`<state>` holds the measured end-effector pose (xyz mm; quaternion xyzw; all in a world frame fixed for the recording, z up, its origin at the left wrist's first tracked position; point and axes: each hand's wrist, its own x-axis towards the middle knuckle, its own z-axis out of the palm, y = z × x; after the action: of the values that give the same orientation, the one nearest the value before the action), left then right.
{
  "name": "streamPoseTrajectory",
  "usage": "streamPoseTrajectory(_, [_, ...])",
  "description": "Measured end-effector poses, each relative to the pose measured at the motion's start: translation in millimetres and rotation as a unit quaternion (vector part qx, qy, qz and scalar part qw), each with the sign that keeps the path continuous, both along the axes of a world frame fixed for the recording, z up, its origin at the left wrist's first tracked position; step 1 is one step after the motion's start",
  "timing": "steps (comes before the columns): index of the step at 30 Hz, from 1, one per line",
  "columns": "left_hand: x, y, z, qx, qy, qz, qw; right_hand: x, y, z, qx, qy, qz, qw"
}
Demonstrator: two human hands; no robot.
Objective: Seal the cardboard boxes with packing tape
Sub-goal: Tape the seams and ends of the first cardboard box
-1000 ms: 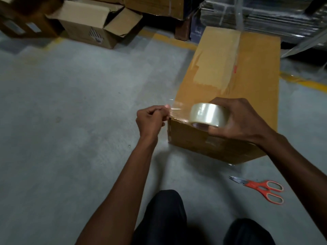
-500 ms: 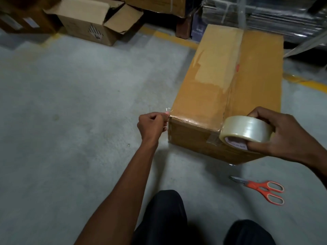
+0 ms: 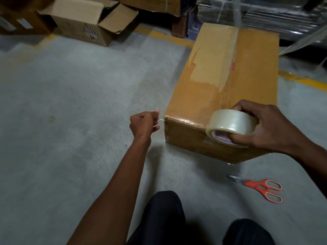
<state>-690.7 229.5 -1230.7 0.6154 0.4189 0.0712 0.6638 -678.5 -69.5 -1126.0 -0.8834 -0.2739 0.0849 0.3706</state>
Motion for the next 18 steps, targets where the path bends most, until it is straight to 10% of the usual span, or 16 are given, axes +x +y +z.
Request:
streamPoseTrajectory(9, [0.6,-15.3,-11.2,-0.108,0.044,0.011,0.993,0.8,-1.8,-6.3,-0.024,-0.004,-0.002,1.000])
streamPoseTrajectory(18, [-3.2,-11.0,-17.0,0.059,0.100,-0.097,0.989,-0.3,-9.1,-13.1,-0.030,-0.005,0.013,0.999])
